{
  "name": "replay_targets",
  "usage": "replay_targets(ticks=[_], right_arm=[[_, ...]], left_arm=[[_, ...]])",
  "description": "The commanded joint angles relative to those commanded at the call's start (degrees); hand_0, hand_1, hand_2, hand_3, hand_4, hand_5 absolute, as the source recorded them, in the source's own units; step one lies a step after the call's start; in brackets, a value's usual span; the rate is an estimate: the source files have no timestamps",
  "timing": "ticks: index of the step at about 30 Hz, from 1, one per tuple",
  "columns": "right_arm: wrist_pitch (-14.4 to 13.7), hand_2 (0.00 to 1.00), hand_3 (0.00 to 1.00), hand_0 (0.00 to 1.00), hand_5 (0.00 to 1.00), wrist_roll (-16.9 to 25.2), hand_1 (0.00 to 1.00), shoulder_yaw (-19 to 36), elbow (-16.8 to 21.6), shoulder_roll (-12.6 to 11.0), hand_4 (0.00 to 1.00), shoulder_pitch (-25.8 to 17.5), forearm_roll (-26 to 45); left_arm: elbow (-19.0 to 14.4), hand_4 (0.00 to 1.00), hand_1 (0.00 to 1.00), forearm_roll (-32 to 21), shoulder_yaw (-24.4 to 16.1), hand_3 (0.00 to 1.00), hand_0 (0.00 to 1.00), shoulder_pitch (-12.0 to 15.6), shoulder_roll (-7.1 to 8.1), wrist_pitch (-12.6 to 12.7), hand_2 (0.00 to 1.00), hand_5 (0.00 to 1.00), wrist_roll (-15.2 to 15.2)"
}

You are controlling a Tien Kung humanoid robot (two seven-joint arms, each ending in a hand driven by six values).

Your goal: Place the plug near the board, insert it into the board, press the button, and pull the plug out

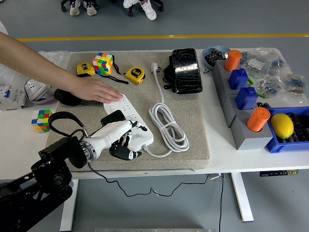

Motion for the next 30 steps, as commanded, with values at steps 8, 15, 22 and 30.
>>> replay_targets(ticks=[8,15,22,30], right_arm=[[0.0,0.528,0.503,0.549,0.358,0.0,0.573,-0.1,0.0,0.0,0.810,-0.1,0.0],[-0.1,0.528,0.503,0.549,0.358,0.1,0.573,0.2,0.0,0.0,0.810,0.0,-0.1],[-0.1,0.527,0.503,0.547,0.359,0.1,0.573,0.7,0.2,0.0,0.810,0.0,-0.7],[-0.1,0.526,0.503,0.547,0.359,0.1,0.573,1.2,0.4,0.0,0.810,-0.1,-1.2]], left_arm=[[1.5,0.792,0.104,0.7,0.7,0.864,0.061,-0.3,-0.34,-1.3,0.163,0.002,1.2],[2.6,0.792,0.103,1.2,0.8,0.853,0.060,-0.5,-0.39,-1.7,0.164,0.002,1.5],[3.9,0.792,0.102,2.1,0.9,0.846,0.060,-0.4,-0.54,-1.8,0.163,0.002,2.0],[4.3,0.792,0.102,2.3,1.0,0.833,0.060,-0.3,-0.52,-3.3,0.162,0.002,3.1]])
